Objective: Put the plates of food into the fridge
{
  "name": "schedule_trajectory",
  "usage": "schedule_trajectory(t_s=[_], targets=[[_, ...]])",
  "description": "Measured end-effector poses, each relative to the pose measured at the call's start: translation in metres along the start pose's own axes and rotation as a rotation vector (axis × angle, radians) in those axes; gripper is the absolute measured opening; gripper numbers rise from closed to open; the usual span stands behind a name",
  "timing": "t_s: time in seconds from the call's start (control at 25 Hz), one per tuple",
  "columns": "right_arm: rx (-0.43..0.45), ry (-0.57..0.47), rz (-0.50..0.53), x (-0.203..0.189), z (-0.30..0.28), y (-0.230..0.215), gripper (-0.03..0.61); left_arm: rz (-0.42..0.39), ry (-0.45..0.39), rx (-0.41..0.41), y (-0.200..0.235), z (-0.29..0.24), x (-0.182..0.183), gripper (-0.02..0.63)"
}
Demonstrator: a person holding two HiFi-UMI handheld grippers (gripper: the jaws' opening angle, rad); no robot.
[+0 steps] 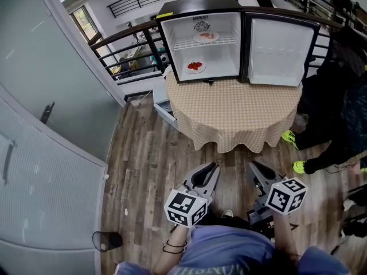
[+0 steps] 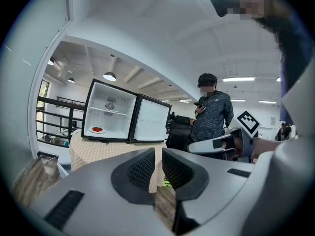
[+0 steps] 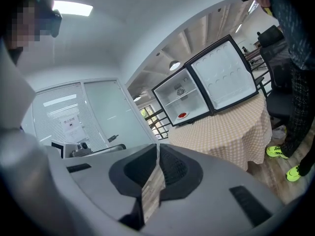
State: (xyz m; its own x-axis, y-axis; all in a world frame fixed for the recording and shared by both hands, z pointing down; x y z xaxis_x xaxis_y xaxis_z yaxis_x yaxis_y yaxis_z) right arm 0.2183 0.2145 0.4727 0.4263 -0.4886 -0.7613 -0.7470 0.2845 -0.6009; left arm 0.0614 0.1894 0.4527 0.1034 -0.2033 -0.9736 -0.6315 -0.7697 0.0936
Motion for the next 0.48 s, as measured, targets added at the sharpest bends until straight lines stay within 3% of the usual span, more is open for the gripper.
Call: schedule_trajectory(t_s=[0.48], targets=[[-0.08,-0.062,-0.03,0.007,0.027,-0.026,0.032,-0.007,0.002,-0.025,-0.012,0.001,-0.003,0.04]])
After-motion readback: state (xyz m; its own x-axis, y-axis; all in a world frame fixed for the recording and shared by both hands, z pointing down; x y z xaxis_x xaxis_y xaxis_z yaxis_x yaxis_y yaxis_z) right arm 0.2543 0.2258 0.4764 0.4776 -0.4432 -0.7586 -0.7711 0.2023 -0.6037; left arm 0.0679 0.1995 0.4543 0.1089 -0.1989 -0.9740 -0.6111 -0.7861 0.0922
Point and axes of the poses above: the fingertips, and each gripper's own axes: z backward along the fingers, y to its left, x out of its top, the point moved 4 cm from there along z, backward along the fingers, and after that the axes turned 4 degrees about -z, right-handed, at the moved point
